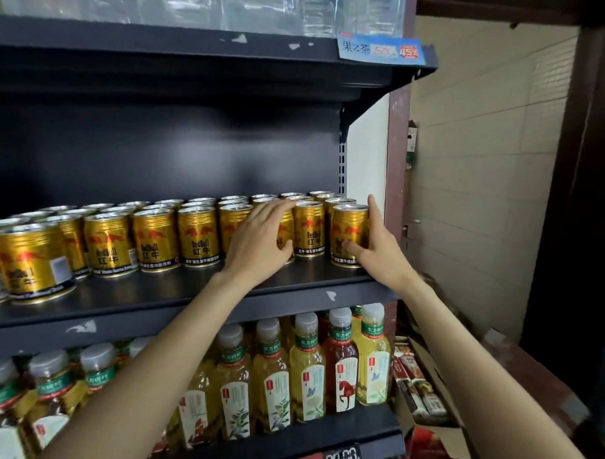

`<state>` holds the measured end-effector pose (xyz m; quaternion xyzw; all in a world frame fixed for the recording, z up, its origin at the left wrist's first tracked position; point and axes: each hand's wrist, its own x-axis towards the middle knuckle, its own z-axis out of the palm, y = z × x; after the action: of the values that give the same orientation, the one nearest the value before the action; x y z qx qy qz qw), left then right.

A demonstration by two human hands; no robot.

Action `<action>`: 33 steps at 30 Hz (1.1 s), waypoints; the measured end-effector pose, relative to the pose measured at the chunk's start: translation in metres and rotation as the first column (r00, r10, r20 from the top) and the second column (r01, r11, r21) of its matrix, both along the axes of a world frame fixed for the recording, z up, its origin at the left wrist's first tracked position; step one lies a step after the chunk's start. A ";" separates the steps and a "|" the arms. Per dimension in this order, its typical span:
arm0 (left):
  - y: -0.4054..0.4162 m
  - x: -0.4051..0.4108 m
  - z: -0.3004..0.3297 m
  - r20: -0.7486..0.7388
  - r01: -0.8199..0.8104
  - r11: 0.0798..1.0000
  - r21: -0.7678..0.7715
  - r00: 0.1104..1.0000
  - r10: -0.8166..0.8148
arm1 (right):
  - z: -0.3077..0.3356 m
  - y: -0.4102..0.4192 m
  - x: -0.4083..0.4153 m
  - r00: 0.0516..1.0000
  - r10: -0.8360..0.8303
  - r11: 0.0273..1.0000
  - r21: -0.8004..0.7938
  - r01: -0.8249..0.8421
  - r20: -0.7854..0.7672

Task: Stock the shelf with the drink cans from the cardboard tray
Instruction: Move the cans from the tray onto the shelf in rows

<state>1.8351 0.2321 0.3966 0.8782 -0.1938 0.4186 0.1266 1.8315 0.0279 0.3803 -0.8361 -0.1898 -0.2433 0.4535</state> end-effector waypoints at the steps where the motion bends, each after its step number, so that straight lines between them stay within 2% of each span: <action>1: 0.003 0.001 0.001 0.012 -0.010 0.999 0.047 1.000 0.009 | 0.000 -0.001 0.001 1.000 -0.006 1.000 -0.025 0.006 0.003; 5: 0.012 0.004 0.004 0.011 -0.072 0.983 0.170 0.997 0.071 | 0.006 -0.010 0.007 0.995 -0.100 0.991 -0.090 0.098 -0.013; 9: 0.015 0.005 0.004 0.019 -0.093 0.979 0.182 0.996 0.092 | 0.010 -0.020 0.006 0.992 -0.124 0.992 -0.011 0.125 0.036; 11: 0.015 0.007 0.001 0.028 -0.097 0.978 0.184 0.995 0.093 | 0.008 -0.017 0.003 0.996 -0.081 0.996 0.024 0.080 0.027; 15: 0.015 0.010 -0.001 0.055 -0.145 0.969 0.202 0.989 0.137 | 0.000 0.005 0.003 0.995 -0.074 0.995 -0.060 0.078 0.064; 19: 0.011 0.018 -0.002 0.079 -0.183 0.955 0.232 0.982 0.169 | -0.001 0.008 0.013 0.988 -0.124 0.992 -0.011 0.126 0.094; 21: 0.009 0.023 -0.002 0.080 -0.205 0.947 0.247 0.978 0.191 | 0.001 0.002 0.019 0.997 -0.061 0.998 0.024 0.060 0.048; 23: 0.008 0.027 -0.001 0.088 -0.232 0.938 0.258 0.972 0.216 | 0.005 -0.004 0.022 0.996 0.070 0.994 0.087 -0.066 -0.048; 27: 0.006 0.030 0.000 0.095 -0.267 0.933 0.239 0.963 0.252 | 0.014 -0.011 0.034 0.935 0.301 0.937 0.241 -0.252 -0.190; 30: 0.005 0.035 -0.001 0.107 -0.303 0.921 0.245 0.953 0.285 | 0.014 -0.011 0.044 0.926 0.326 0.929 0.244 -0.277 -0.189; 33: 0.007 0.038 -0.001 0.116 -0.303 0.922 0.242 0.952 0.282 | 0.011 -0.011 0.047 0.951 0.269 0.951 0.196 -0.237 -0.155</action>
<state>1.8731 0.2387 0.3957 0.8889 -0.1178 0.4387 -0.0600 1.8788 0.0167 0.3914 -0.7802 -0.2318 -0.1221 0.5680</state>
